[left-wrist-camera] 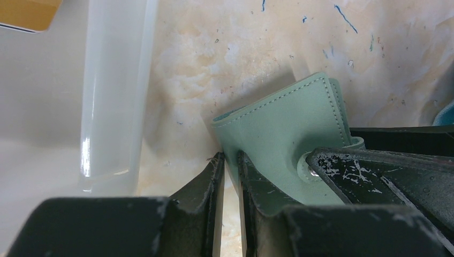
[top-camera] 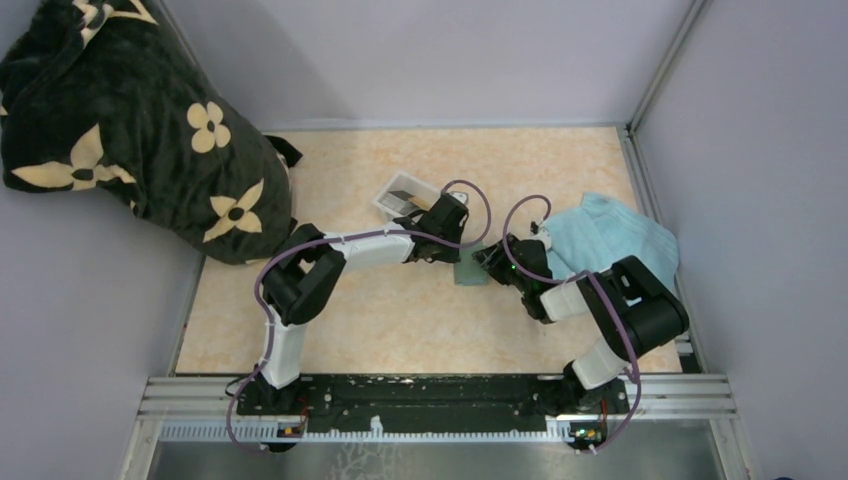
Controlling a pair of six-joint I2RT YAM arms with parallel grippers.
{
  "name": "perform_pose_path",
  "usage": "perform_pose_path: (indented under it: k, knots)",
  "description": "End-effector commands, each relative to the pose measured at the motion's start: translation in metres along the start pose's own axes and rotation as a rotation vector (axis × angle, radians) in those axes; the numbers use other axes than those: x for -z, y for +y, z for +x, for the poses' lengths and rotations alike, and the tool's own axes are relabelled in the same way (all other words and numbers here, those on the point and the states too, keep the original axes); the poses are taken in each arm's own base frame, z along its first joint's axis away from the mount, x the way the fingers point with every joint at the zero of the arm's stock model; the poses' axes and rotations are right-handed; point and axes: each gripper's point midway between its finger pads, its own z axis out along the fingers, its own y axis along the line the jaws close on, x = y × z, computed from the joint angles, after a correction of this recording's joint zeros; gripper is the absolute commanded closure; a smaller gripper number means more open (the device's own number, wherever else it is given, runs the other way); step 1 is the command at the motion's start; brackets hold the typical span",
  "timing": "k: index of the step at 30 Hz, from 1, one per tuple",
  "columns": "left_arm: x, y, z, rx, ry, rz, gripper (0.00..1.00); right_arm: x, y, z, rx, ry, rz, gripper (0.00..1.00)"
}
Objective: Put the credit cards into the card holder
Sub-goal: Close the card holder at the center of the board.
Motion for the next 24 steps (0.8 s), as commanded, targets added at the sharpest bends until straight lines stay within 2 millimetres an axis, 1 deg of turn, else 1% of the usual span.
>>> perform_pose_path:
  k: [1, 11, 24]
  knots:
    - [-0.0227, 0.0333, 0.0891, -0.057, 0.260, -0.096, 0.79, 0.0200, -0.0654, 0.0461, 0.064, 0.176, 0.209, 0.59]
    - [-0.0240, 0.0318, 0.0889, -0.057, 0.262, -0.095, 0.79, 0.0191, -0.0716, 0.0499, 0.067, 0.188, 0.226, 0.60]
    - [-0.0251, 0.0319, 0.0899, -0.059, 0.266, -0.092, 0.79, 0.0125, -0.0691, 0.0512, 0.083, 0.188, 0.236, 0.62]
